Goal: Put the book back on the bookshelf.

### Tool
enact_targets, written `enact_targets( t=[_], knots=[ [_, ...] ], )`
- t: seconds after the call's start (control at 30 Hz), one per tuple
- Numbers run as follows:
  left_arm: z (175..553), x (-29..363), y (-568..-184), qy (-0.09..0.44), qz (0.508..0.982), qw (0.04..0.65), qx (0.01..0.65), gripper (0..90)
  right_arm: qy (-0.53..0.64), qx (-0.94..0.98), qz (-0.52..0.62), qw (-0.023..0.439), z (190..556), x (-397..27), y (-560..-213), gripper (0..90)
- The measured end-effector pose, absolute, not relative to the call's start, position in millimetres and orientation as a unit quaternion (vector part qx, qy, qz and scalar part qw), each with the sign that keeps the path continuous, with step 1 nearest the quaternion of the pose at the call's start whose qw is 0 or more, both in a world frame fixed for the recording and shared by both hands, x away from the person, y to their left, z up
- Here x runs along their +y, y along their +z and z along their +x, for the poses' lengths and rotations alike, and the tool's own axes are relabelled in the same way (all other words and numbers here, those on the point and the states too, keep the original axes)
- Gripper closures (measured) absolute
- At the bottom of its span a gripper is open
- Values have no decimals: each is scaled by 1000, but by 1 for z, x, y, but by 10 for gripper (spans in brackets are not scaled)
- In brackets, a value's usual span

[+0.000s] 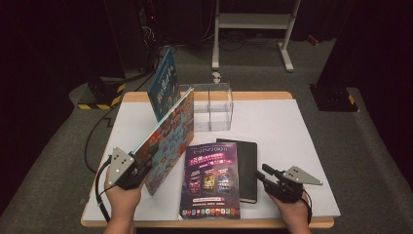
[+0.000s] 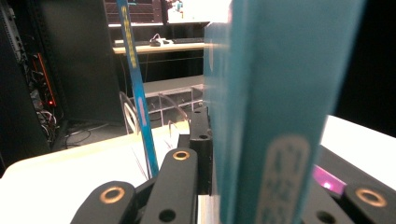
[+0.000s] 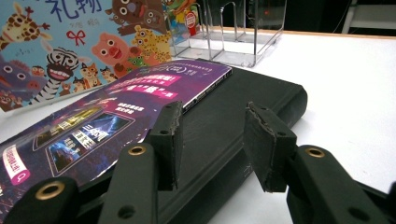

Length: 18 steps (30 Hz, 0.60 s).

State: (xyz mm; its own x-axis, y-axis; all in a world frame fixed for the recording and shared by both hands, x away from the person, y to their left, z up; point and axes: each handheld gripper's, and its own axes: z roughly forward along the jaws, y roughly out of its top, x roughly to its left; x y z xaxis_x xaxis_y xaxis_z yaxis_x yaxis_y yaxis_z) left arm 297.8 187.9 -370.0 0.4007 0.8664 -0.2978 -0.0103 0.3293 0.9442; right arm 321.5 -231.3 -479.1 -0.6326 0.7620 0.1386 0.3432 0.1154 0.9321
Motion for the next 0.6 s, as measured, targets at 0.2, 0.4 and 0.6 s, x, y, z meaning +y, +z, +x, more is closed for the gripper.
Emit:
enact_targets(
  t=[0.2,0.4,0.6],
  knots=[
    [296,197,-339,335,453,701,437,813,549,717,385,190,322,-234,-478,577],
    [296,200,-326,361,430,699,442,813,552,717,381,190,322,-235,-476,578],
    [313,189,-327,367,425,693,453,813,554,717,379,188,322,-234,-476,579]
  ],
)
